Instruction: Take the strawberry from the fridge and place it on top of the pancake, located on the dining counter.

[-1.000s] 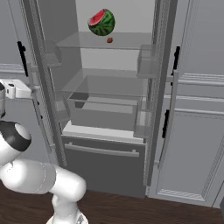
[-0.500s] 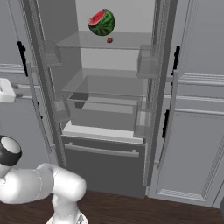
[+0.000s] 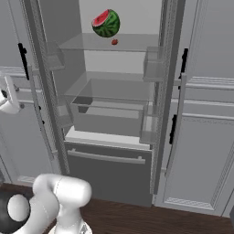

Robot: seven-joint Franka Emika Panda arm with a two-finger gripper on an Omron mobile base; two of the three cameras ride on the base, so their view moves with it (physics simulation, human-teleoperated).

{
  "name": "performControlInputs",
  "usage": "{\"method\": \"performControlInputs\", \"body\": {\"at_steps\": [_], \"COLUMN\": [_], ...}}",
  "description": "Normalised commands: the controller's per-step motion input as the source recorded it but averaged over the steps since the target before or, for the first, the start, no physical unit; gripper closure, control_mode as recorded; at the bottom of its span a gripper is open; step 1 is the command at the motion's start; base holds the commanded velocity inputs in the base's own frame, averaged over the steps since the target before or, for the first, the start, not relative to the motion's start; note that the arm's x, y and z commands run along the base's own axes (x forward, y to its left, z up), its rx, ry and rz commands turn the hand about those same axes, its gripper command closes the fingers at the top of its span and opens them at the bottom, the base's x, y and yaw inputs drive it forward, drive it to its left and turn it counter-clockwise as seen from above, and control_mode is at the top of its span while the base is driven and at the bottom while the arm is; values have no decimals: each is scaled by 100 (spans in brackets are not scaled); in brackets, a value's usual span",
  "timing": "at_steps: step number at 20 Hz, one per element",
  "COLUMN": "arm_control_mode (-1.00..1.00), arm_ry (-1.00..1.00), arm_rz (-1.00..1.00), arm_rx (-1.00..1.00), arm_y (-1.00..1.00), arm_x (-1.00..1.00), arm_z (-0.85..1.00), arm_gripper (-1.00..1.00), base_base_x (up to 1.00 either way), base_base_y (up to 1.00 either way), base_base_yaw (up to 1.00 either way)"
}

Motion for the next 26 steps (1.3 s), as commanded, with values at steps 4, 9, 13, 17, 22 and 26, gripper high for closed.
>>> {"method": "performControlInputs", "body": {"at_steps": [4,9,13,17,22,26], "arm_control_mode": [-100,-100,-100,-100,-100,-100], "arm_ry": [-1,10,31,36,32,18], "arm_rz": [24,13,8,15,19,21], "arm_rx": [77,91,84,65,24,7], "arm_y": [-98,-100,-59,-5,25,19], "arm_x": [-48,-13,43,91,97,77], "arm_z": [48,33,4,1,-8,-28], "arm_gripper": [-100,-100,-100,-100,-100,-100], "base_base_x": [0,0,0,0,0,0], "base_base_y": [0,0,0,0,0,0], "base_base_yaw": [0,0,0,0,0,0]}}
